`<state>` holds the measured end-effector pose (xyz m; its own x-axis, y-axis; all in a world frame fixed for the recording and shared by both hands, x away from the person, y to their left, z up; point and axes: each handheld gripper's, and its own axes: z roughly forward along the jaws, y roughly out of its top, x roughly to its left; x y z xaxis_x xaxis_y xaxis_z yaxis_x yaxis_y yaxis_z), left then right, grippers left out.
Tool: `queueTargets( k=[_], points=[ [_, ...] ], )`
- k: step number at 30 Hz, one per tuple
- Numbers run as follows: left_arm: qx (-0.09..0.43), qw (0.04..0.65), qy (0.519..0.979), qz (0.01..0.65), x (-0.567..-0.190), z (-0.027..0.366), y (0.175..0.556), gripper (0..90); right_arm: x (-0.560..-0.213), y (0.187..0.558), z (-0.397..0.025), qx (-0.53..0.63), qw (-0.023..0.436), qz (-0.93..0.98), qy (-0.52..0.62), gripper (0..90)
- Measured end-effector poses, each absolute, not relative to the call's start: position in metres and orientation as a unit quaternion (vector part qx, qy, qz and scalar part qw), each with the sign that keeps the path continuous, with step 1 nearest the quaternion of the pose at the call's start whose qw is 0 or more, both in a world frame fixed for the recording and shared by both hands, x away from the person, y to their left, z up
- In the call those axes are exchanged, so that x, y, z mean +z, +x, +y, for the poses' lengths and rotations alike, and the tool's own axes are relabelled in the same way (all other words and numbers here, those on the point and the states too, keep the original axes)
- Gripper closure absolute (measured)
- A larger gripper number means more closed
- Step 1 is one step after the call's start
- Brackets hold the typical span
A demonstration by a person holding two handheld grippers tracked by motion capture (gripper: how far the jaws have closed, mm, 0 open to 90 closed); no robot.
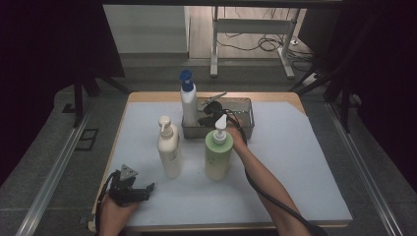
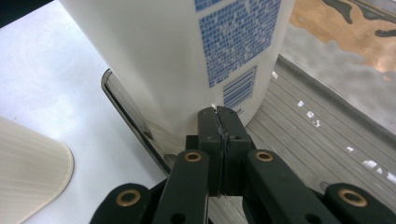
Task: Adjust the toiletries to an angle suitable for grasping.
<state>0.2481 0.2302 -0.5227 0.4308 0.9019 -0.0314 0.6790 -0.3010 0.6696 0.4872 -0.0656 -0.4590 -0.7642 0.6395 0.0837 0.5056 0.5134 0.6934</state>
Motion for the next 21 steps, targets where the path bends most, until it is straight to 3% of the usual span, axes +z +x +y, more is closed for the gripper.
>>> queueTargets(
  k=[21],
  points=[
    [0.179, 0.311, 0.787, 0.502, -0.523, 0.230, 0.248, 12.1, -0.445, 0.476, -0.107, 0.401, 0.110, 0.849, 0.327, 41.8]
  ],
)
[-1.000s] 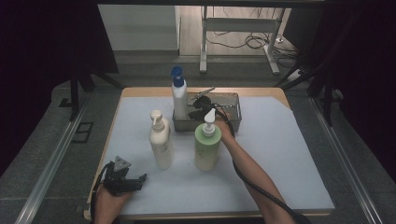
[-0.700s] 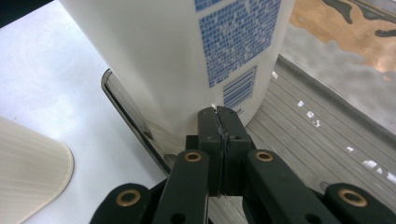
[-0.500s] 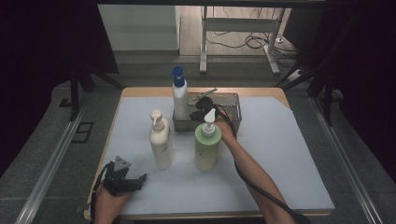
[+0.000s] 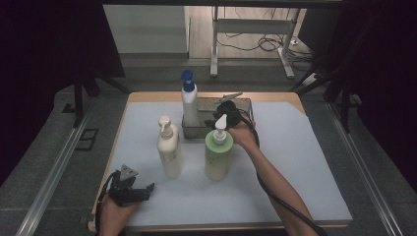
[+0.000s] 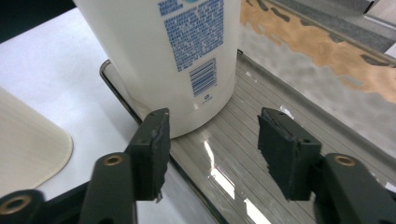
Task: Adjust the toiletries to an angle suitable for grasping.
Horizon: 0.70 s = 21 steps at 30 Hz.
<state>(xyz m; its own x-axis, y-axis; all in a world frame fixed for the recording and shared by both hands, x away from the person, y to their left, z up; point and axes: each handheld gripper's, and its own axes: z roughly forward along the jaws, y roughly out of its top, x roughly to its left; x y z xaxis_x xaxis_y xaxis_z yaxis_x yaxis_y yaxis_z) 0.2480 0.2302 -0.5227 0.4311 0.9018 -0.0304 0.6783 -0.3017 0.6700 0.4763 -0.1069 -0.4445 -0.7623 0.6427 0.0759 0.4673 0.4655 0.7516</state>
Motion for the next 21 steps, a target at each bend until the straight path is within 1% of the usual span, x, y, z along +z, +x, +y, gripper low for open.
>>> queueTargets(
  k=[9, 11, 17, 18, 21],
  points=[
    [0.180, 0.312, 0.786, 0.502, -0.523, 0.230, 0.248, 12.1, -0.433, 0.466, -0.121, 0.416, 0.106, 0.845, 0.319, 29.5],
    [0.180, 0.312, 0.786, 0.502, -0.523, 0.230, 0.248, 12.1, -0.431, 0.462, -0.124, 0.416, 0.112, 0.845, 0.316, 26.1],
    [0.180, 0.312, 0.786, 0.502, -0.523, 0.230, 0.248, 12.1, -0.427, 0.456, -0.136, 0.421, 0.119, 0.839, 0.323, 19.9],
    [0.180, 0.312, 0.786, 0.502, -0.523, 0.230, 0.248, 12.1, -0.426, 0.454, -0.140, 0.424, 0.122, 0.836, 0.325, 16.8],
    [0.180, 0.312, 0.786, 0.502, -0.523, 0.230, 0.248, 12.1, -0.423, 0.451, -0.147, 0.427, 0.130, 0.833, 0.328, 14.7]
  ],
)
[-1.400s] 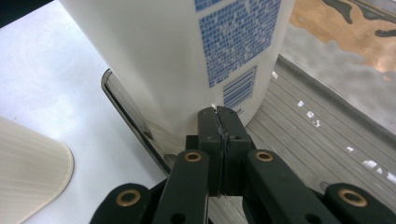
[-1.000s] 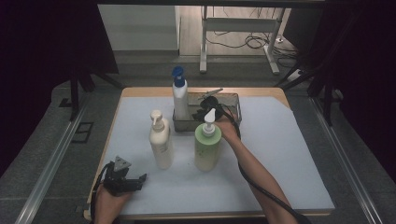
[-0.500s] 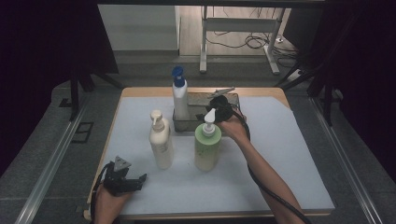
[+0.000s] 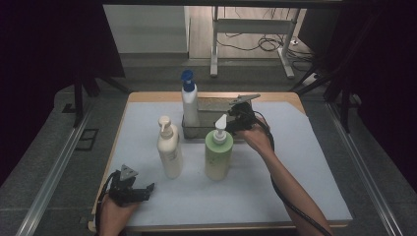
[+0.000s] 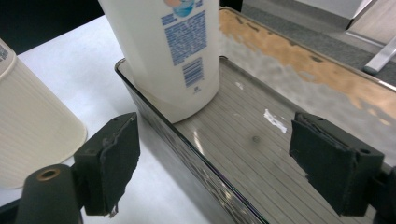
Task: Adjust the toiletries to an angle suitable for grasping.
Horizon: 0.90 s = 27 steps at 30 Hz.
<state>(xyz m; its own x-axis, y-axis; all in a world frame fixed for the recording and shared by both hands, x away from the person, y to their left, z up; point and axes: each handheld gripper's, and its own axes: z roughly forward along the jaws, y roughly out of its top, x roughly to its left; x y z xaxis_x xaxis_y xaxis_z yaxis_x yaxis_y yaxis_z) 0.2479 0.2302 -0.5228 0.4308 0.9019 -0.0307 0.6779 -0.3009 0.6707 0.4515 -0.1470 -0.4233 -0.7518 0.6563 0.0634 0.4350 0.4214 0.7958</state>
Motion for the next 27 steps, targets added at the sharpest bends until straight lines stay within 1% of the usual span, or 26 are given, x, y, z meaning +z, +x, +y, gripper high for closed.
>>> queueTargets(
  k=[4, 9, 13, 17, 27],
  points=[
    [0.180, 0.312, 0.786, 0.502, -0.523, 0.230, 0.248, 12.1, -0.421, 0.447, -0.156, 0.428, 0.134, 0.831, 0.330, 11.8],
    [0.180, 0.312, 0.786, 0.502, -0.523, 0.230, 0.248, 12.1, -0.418, 0.437, -0.165, 0.422, 0.147, 0.835, 0.320, 3.3],
    [0.181, 0.312, 0.786, 0.503, -0.523, 0.230, 0.248, 12.1, -0.416, 0.430, -0.173, 0.415, 0.156, 0.841, 0.311, 0.0],
    [0.181, 0.312, 0.786, 0.503, -0.523, 0.230, 0.248, 12.1, -0.414, 0.424, -0.184, 0.418, 0.163, 0.836, 0.316, 0.0],
    [0.181, 0.311, 0.786, 0.503, -0.523, 0.230, 0.248, 12.2, -0.411, 0.401, -0.208, 0.425, 0.159, 0.832, 0.318, 0.0]
  ],
)
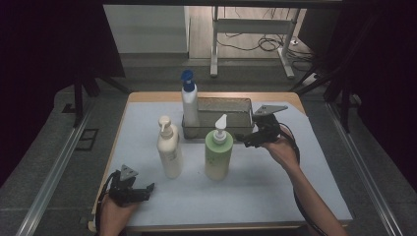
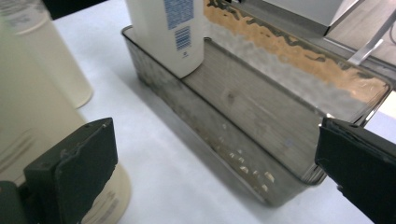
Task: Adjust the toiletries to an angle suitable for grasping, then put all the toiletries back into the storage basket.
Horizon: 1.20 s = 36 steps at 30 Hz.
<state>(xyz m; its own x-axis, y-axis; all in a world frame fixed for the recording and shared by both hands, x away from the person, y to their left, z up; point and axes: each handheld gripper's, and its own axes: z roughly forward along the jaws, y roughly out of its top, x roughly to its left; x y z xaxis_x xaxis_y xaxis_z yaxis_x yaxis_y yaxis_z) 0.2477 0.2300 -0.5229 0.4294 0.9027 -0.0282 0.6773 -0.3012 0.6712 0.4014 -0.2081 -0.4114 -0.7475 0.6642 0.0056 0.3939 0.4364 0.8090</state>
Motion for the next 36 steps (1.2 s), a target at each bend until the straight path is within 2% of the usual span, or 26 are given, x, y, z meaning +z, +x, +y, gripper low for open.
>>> queueTargets(
  k=[20, 36],
  points=[
    [0.182, 0.310, 0.786, 0.502, -0.523, 0.230, 0.248, 12.2, -0.425, 0.353, -0.232, 0.410, 0.157, 0.849, 0.295, 0.0],
    [0.182, 0.310, 0.786, 0.502, -0.523, 0.230, 0.248, 12.1, -0.430, 0.328, -0.221, 0.412, 0.100, 0.859, 0.287, 0.0]
  ],
)
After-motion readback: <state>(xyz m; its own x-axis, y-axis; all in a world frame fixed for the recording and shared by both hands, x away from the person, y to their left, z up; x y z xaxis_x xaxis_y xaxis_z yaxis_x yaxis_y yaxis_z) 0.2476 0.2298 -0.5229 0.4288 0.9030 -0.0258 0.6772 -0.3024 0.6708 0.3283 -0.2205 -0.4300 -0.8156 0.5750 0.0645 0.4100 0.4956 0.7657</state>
